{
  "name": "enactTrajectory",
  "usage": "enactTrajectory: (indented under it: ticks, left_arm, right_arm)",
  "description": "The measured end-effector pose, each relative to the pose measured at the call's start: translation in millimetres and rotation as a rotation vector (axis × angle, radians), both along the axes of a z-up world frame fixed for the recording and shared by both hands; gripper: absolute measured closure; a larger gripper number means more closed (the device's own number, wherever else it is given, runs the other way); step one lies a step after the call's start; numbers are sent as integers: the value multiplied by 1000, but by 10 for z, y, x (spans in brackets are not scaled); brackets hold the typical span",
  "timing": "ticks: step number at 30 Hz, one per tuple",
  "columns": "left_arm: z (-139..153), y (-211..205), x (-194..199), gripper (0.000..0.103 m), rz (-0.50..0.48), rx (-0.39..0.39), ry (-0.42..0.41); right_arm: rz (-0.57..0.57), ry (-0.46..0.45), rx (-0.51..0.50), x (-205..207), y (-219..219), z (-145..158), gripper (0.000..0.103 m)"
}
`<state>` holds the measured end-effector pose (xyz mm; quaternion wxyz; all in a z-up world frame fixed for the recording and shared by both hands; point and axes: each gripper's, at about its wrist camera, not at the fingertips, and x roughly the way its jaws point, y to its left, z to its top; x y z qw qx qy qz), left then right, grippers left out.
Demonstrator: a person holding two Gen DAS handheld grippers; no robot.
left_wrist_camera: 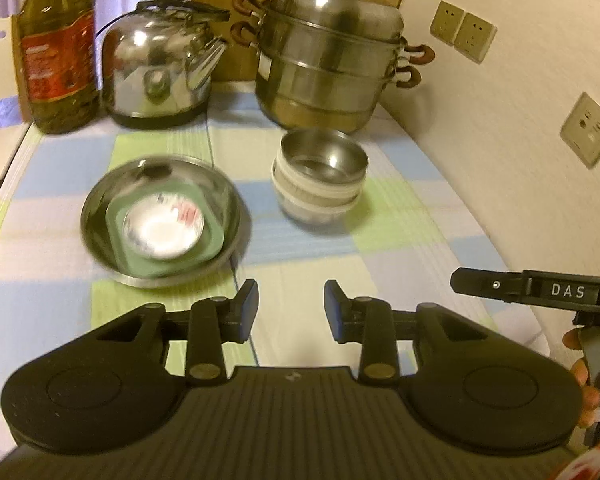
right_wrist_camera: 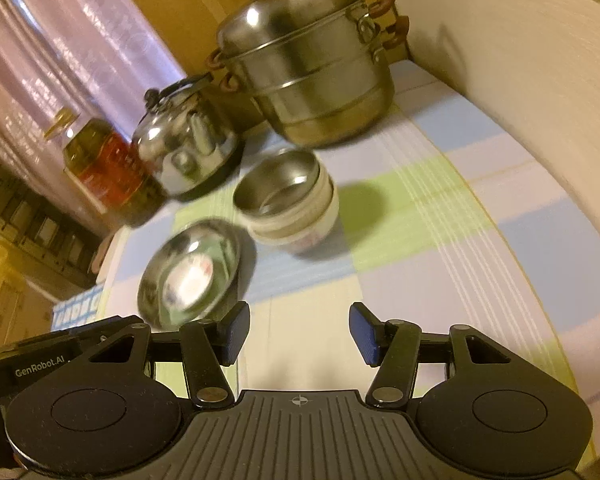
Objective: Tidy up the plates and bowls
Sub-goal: 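Open both grippers and pull back from the bowl stack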
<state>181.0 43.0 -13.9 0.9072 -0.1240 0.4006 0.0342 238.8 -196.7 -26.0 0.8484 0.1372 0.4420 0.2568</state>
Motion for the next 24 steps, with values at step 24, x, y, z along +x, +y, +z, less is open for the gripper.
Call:
enactTrajectory:
  ticks: [24]
  left_arm:
    - [-245, -338, -1219, 71, 133, -37, 79]
  right_arm:
    - [144, 48, -67, -1103, -269, -289, 47]
